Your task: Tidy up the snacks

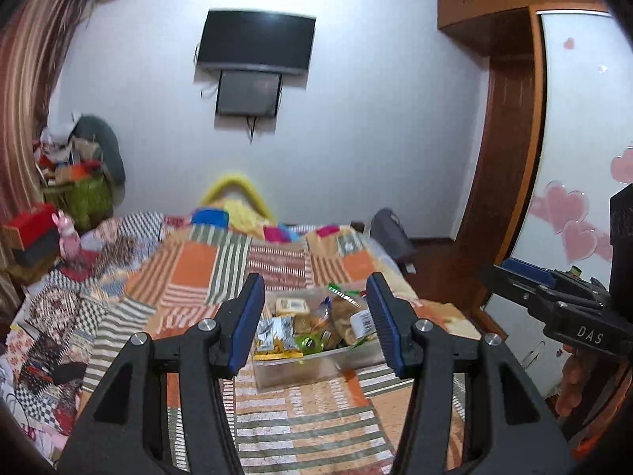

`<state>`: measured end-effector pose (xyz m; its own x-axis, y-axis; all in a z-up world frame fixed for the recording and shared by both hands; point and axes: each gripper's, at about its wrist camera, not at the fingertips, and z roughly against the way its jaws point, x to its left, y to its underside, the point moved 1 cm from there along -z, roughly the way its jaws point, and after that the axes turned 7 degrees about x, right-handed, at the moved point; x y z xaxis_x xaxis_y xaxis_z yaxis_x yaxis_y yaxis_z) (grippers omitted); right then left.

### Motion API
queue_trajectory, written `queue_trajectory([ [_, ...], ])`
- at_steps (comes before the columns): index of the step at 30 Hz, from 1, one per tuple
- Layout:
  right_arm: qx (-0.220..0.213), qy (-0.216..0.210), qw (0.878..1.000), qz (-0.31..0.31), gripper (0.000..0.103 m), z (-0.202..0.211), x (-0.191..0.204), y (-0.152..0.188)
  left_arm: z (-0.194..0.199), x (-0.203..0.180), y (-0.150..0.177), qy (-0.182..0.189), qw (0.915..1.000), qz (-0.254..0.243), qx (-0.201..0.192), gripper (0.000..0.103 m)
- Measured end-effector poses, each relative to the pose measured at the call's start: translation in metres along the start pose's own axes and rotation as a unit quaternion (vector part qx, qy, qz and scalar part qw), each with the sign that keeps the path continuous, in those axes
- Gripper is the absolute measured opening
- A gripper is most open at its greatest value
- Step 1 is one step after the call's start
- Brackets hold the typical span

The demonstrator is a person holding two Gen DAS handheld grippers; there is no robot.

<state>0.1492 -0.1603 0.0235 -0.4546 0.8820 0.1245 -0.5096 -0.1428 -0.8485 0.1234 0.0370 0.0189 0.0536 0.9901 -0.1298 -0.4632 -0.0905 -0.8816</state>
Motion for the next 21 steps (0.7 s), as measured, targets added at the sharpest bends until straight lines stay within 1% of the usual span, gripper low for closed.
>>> queue_trajectory([
  [2,-0.013,0.004,1.0,0.003,0.06,0.015,0.005,0.004,0.015,-0.005,0.0,-0.003,0.9999,-0.005,-0.014,0.059],
  [4,-0.023,0.007,1.0,0.005,0.067,0.026,0.011,0.007,0.029,-0.01,0.003,-0.006,0.9995,-0.01,-0.028,0.064],
  [5,-0.026,0.009,1.0,0.005,0.071,0.028,0.012,0.009,0.033,-0.011,0.003,-0.005,0.9994,-0.011,-0.031,0.067],
  [7,-0.033,0.015,0.999,0.008,0.073,0.034,0.017,0.012,0.041,-0.013,0.006,-0.004,0.9993,-0.012,-0.035,0.07],
  [8,-0.035,0.018,0.999,0.011,0.075,0.035,0.018,0.013,0.043,-0.014,0.007,-0.004,0.9993,-0.012,-0.036,0.071],
  [10,-0.038,0.024,0.999,0.013,0.082,0.038,0.021,0.015,0.047,-0.015,0.009,-0.004,0.9992,-0.014,-0.037,0.073],
  [11,-0.041,0.028,0.999,0.013,0.085,0.038,0.021,0.015,0.049,-0.016,0.011,-0.004,0.9992,-0.015,-0.037,0.079],
  [12,-0.044,0.031,0.998,0.014,0.086,0.04,0.022,0.016,0.051,-0.017,0.013,-0.007,0.9991,-0.016,-0.039,0.085],
  [13,-0.046,0.036,0.998,0.016,0.087,0.04,0.023,0.017,0.052,-0.018,0.015,-0.01,0.9989,-0.017,-0.042,0.087],
  [15,-0.046,0.042,0.998,0.02,0.094,0.039,0.024,0.017,0.053,-0.02,0.018,-0.015,0.9986,-0.022,-0.046,0.091],
  [16,-0.048,0.046,0.998,0.021,0.096,0.039,0.024,0.018,0.053,-0.021,0.018,-0.016,0.9986,-0.023,-0.046,0.092],
  [18,-0.053,0.052,0.997,0.022,0.102,0.041,0.025,0.02,0.054,-0.021,0.02,-0.015,0.9986,-0.021,-0.046,0.099],
  [21,-0.058,0.055,0.997,0.021,0.103,0.044,0.025,0.022,0.055,-0.02,0.022,-0.023,0.9983,-0.02,-0.051,0.102],
])
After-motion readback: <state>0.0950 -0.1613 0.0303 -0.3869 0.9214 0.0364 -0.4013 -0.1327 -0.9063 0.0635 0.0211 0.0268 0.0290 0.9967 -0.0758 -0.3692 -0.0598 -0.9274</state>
